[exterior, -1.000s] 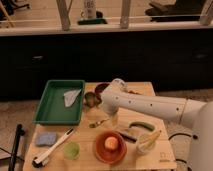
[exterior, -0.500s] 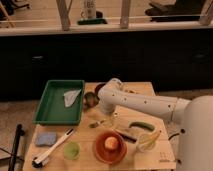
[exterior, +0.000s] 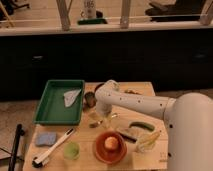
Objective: Place fork in tray
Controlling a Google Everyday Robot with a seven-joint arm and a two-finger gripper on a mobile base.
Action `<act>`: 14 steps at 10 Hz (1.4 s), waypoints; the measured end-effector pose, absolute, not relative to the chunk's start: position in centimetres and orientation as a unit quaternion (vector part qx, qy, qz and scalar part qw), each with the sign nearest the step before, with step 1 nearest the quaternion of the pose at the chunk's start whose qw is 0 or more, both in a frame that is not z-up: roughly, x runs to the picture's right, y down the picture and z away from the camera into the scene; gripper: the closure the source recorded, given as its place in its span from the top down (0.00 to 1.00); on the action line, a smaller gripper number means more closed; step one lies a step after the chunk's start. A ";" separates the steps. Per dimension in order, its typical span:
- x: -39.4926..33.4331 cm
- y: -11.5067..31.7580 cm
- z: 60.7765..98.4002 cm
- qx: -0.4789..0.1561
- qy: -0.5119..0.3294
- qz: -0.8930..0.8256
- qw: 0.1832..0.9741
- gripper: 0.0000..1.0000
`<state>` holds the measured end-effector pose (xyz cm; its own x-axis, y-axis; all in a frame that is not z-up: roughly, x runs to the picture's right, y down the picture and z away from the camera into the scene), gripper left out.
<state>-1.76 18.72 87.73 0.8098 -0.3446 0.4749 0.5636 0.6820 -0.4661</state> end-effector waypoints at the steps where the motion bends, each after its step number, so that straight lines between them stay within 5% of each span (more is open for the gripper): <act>1: -1.6 18.9 88.1 -0.310 -0.179 -0.245 0.901 0.80; 3: -1.3 19.2 88.6 -0.313 -0.181 -0.230 0.904 0.70; 10: -0.5 18.7 87.9 -0.314 -0.177 -0.228 0.905 0.03; 14: -0.9 18.8 88.0 -0.313 -0.174 -0.218 0.908 0.00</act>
<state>-0.90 18.76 87.96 0.8449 -0.2865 0.4518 0.5039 0.7099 -0.4921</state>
